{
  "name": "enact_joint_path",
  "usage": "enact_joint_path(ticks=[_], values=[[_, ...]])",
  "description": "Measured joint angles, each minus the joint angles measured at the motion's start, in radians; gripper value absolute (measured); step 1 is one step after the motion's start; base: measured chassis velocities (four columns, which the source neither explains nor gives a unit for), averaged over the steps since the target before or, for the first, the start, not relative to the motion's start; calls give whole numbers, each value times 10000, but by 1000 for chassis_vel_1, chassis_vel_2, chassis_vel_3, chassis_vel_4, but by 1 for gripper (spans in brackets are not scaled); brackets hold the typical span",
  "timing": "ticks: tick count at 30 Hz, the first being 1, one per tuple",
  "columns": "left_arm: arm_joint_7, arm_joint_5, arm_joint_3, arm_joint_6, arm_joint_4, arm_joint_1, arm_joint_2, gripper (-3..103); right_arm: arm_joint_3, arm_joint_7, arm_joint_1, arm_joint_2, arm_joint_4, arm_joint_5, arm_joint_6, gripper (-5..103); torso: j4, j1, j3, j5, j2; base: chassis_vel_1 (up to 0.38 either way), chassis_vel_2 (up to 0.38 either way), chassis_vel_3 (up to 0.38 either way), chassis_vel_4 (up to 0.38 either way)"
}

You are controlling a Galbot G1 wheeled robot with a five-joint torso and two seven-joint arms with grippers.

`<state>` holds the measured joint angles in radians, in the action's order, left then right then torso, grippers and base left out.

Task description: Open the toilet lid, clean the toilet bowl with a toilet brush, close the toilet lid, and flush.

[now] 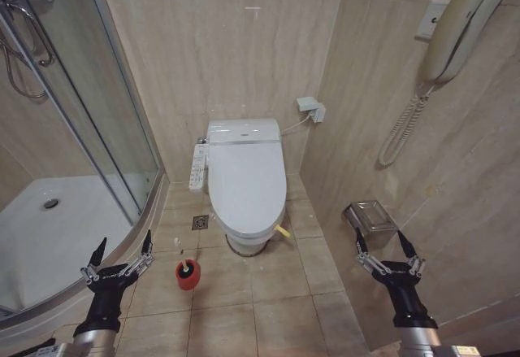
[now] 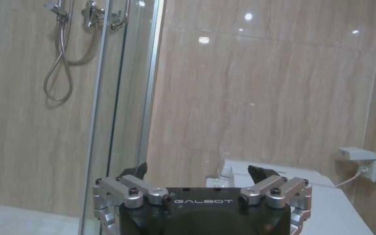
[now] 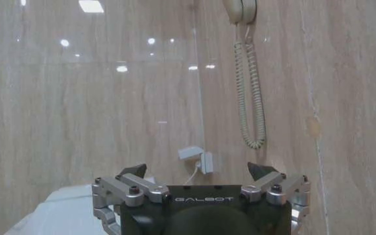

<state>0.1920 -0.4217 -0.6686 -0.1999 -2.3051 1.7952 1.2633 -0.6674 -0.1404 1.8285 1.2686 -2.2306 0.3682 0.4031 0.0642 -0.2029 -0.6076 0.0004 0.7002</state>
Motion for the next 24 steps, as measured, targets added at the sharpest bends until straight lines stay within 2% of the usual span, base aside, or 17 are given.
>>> enact_joint_path(ticks=[16, 24], values=[[74, -7, 8, -9, 97, -31, -44, 100, 41, 588, 0, 10, -244, 346, 448, 100, 0, 0, 0, -1, 0, 0, 0, 0, 0], [72, 30, -194, -172, -184, 231, -32, 100, 59, 597, -34, 89, -379, 314, 519, 100, 0, 0, 0, 0, 0, 0, 0, 0, 0]])
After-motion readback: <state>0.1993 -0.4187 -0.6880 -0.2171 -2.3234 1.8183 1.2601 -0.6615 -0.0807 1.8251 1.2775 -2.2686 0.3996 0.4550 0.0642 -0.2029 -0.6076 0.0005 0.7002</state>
